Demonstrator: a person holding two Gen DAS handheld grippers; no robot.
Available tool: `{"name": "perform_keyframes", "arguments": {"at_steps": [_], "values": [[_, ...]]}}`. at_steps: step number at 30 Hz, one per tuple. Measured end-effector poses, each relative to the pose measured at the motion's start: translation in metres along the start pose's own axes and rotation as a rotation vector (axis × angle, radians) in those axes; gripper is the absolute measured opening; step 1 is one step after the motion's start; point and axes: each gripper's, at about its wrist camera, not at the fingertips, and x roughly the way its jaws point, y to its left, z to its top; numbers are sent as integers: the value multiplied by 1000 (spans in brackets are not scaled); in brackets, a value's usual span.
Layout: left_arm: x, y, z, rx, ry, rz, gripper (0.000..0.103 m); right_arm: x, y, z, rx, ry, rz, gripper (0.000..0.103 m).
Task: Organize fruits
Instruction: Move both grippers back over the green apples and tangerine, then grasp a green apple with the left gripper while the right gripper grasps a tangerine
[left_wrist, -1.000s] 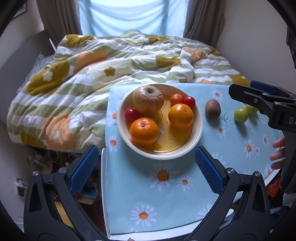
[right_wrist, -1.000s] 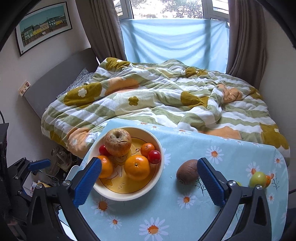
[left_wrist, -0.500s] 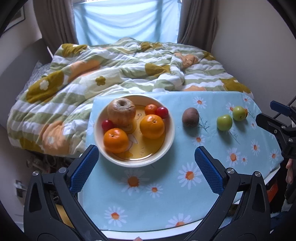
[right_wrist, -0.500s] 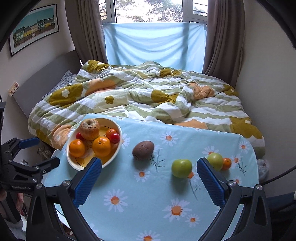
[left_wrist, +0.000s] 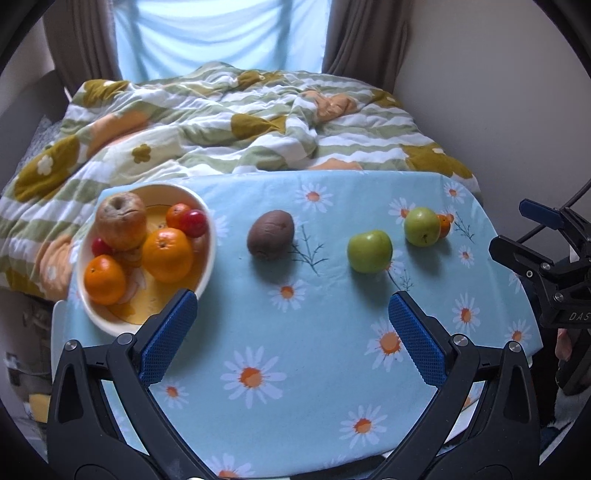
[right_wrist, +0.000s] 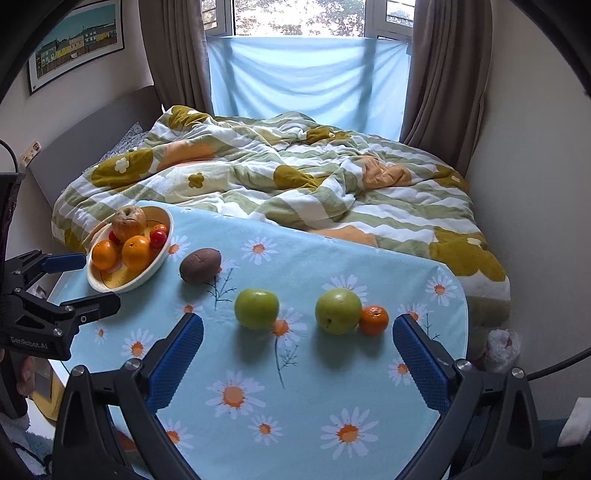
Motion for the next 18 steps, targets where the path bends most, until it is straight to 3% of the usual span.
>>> {"name": "perform_keyframes", "arguments": {"at_steps": [16, 18], "values": [[95, -70, 17, 18, 87, -50, 103, 81, -87, -25, -36, 159, -18, 101], [107, -76, 18, 23, 105, -51, 97, 87, -91, -26, -41, 166, -15, 100]]}}
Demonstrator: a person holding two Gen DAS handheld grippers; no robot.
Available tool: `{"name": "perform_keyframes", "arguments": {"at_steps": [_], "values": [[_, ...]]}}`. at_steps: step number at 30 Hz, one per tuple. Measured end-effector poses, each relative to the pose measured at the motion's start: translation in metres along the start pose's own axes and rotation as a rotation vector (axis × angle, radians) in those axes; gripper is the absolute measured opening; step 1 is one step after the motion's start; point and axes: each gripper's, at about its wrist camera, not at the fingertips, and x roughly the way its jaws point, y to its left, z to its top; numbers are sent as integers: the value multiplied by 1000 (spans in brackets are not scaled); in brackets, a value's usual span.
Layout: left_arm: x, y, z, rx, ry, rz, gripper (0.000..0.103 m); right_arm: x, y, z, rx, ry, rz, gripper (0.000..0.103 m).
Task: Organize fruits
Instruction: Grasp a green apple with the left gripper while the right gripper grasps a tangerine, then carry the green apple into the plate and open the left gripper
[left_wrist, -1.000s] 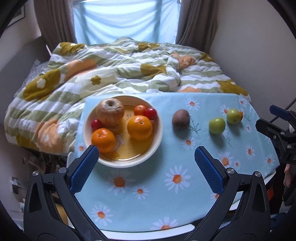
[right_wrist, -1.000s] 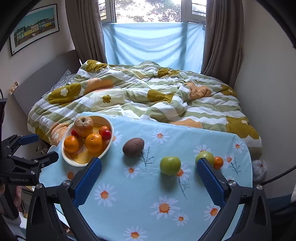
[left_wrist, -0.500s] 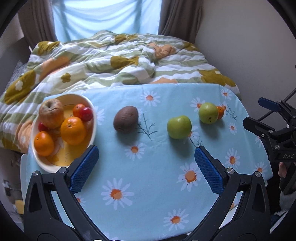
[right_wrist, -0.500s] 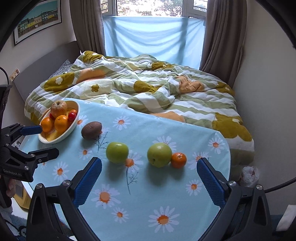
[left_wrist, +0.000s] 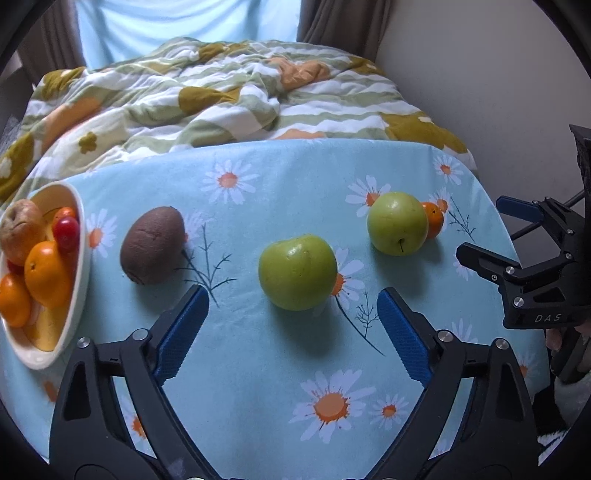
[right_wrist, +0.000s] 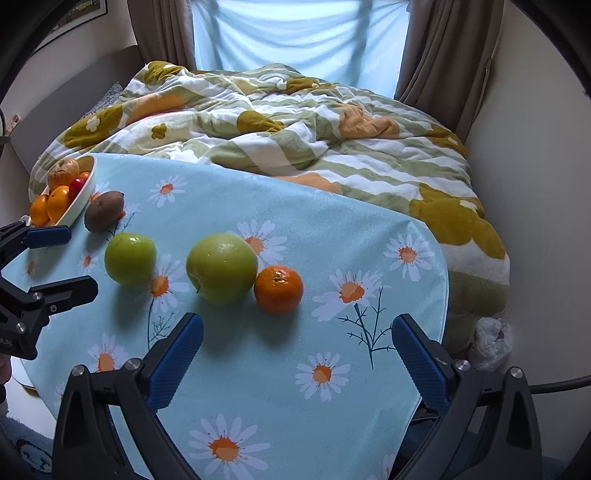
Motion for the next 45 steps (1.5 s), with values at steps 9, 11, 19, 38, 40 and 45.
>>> {"name": "perform_keyframes", "arguments": {"at_steps": [9, 11, 19, 38, 40, 45], "values": [[32, -7, 3, -9, 36, 15, 80, 26, -7, 0, -20, 39, 14, 87], [37, -5, 4, -27, 39, 17, 79, 29, -6, 0, -25, 39, 19, 86], [43, -4, 4, -23, 36, 22, 60, 35, -2, 2, -37, 38, 36, 86], [36, 4, -7, -31, 55, 33, 60, 50, 8, 9, -110, 39, 73, 53], [35, 4, -8, -30, 57, 35, 59, 53, 9, 10, -116, 42, 78, 43], [31, 8, -12, -35, 53, 41, 59, 52, 12, 9, -115, 37, 97, 34]]}}
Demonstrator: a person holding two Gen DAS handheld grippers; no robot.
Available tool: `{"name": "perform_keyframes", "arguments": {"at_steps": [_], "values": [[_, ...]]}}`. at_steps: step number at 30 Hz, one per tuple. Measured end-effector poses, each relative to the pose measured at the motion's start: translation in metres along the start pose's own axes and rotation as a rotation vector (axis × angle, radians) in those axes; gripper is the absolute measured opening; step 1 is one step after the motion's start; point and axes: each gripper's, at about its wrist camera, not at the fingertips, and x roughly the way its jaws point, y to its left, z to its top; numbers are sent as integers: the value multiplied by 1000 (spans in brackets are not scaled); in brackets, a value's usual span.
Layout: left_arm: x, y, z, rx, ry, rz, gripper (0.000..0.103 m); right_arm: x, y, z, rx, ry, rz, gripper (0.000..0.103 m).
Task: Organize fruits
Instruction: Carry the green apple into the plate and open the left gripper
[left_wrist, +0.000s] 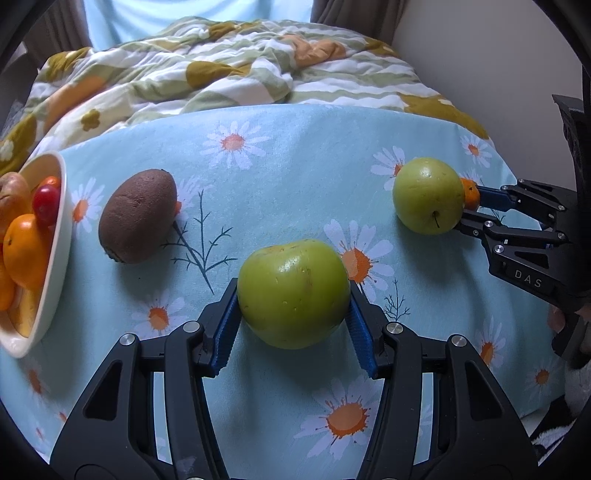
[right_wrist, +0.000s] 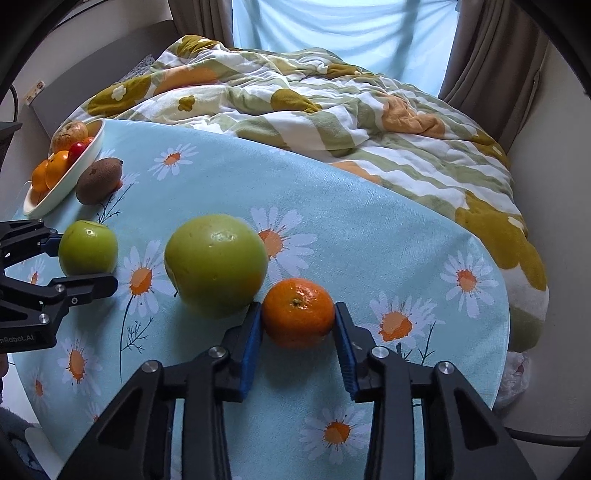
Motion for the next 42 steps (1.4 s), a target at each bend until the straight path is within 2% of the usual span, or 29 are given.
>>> {"name": "perform_keyframes", "arguments": {"at_steps": [10, 23, 32, 42], "values": [[-29, 0, -1, 0, -56, 11, 59, -19, -1, 2, 33, -33, -13, 34], [-95, 13, -4, -22, -153, 26, 59, -66, 9, 11, 29, -97, -29, 34], [-130, 49, -16, -44, -200, 25, 59, -97, 46, 29, 28, -157, -25, 34], [-156, 116, -26, -34, -213, 24, 59, -103, 119, 54, 38, -167, 8, 34]]}}
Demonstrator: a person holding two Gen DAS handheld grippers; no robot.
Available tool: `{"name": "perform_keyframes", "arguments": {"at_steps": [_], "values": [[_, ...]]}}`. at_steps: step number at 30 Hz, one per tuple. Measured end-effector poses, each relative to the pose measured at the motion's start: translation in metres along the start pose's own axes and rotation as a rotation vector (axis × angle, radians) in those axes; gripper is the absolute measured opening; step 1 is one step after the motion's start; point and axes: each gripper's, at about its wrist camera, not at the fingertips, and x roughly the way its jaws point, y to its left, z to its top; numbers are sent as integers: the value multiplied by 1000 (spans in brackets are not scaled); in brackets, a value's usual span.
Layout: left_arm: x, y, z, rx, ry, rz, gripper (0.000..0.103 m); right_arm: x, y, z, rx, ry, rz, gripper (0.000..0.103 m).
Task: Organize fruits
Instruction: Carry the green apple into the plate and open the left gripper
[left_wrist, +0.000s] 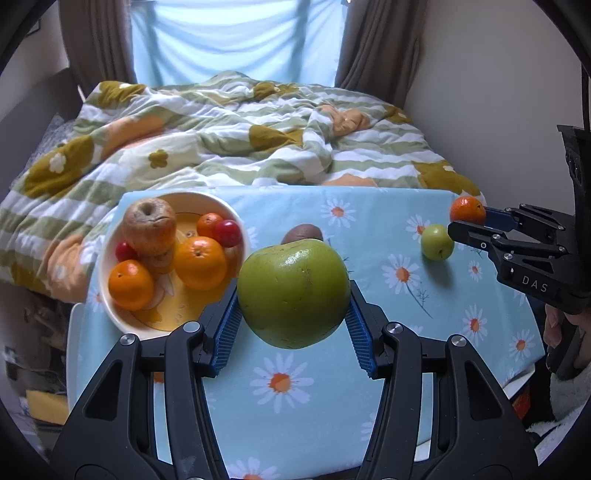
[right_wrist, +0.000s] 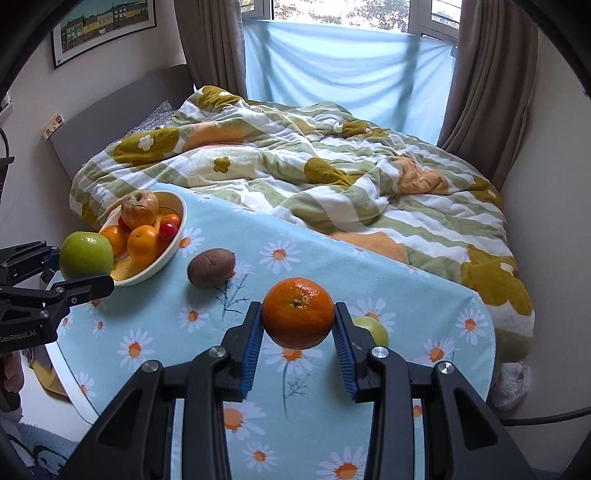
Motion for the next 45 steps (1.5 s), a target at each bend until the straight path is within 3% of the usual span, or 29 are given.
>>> {"name": "perform_keyframes", "arguments": {"at_steps": [8, 14, 22, 29, 31, 32, 33, 45], "values": [[5, 67, 0, 23, 22, 0, 59, 21, 64, 14, 20, 13, 16, 34], [25, 99, -2, 106, 50, -12, 59, 43, 99, 19, 60, 28, 7, 34], [55, 110, -14, 244, 95, -63, 60, 62, 124, 19, 149, 34, -38, 34], [70, 108, -18, 283, 132, -94, 60, 68, 127, 10, 234, 48, -66, 34], [68, 108, -17, 283, 126, -81, 72, 68, 127, 11, 233, 55, -70, 34], [66, 106, -16, 289, 114, -67, 92, 68, 126, 11, 232, 60, -71, 34], [63, 106, -16, 294, 101, -61, 103, 68, 124, 11, 230, 64, -71, 34], [38, 120, -18, 203, 96, -37, 103, 68, 128, 23, 149, 78, -28, 34]]}}
